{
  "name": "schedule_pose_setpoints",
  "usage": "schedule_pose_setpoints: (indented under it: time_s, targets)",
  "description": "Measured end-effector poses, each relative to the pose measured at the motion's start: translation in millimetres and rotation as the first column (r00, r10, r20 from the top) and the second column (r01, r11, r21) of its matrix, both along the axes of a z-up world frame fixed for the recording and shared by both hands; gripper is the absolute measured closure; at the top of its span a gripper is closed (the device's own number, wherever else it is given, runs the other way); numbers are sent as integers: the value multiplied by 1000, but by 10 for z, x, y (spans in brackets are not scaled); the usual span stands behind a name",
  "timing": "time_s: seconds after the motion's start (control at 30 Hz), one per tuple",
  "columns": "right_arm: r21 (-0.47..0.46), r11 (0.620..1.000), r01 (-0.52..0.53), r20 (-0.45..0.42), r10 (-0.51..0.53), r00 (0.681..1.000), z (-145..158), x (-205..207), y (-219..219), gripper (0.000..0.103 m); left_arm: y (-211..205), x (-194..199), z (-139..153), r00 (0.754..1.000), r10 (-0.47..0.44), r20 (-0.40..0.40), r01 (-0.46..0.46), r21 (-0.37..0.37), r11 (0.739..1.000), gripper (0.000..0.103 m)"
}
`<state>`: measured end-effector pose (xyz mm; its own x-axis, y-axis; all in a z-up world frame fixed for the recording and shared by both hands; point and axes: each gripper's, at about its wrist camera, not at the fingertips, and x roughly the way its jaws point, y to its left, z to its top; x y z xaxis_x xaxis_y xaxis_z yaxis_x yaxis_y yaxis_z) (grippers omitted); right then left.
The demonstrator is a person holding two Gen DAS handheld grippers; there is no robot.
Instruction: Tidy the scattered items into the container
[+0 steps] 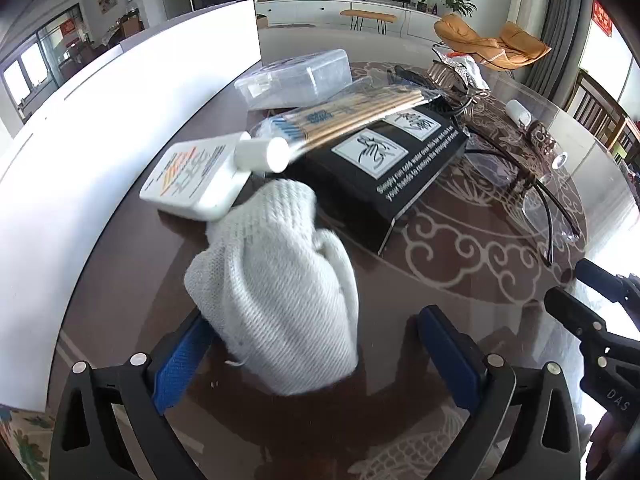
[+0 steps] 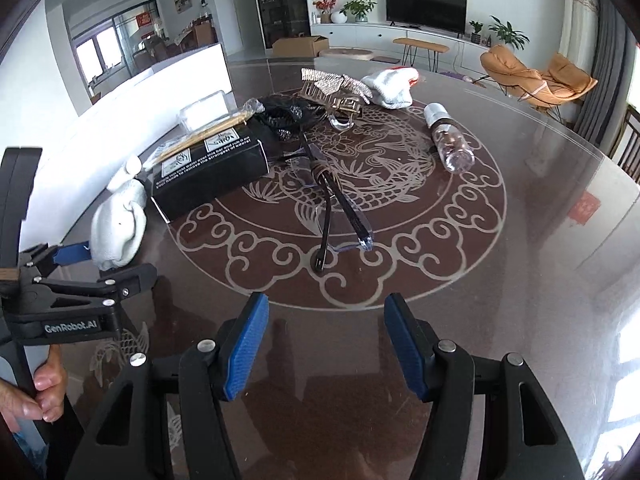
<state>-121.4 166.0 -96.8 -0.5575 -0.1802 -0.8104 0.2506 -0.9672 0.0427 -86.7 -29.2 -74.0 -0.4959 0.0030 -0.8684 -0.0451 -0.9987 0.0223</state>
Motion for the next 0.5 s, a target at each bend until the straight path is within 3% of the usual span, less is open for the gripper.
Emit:
schedule_pose_setpoints:
  time_s: [0.27, 0.5]
  targets:
    - [44, 998, -37, -47, 39, 998, -63, -573, -129, 37, 87, -599, -89, 987, -132, -89, 135, 27, 990, 0]
    - [47, 996, 73, -40, -71, 997, -94, -1146, -59, 29, 371, -1220, -124, 974, -205, -98, 208, 26, 978, 0]
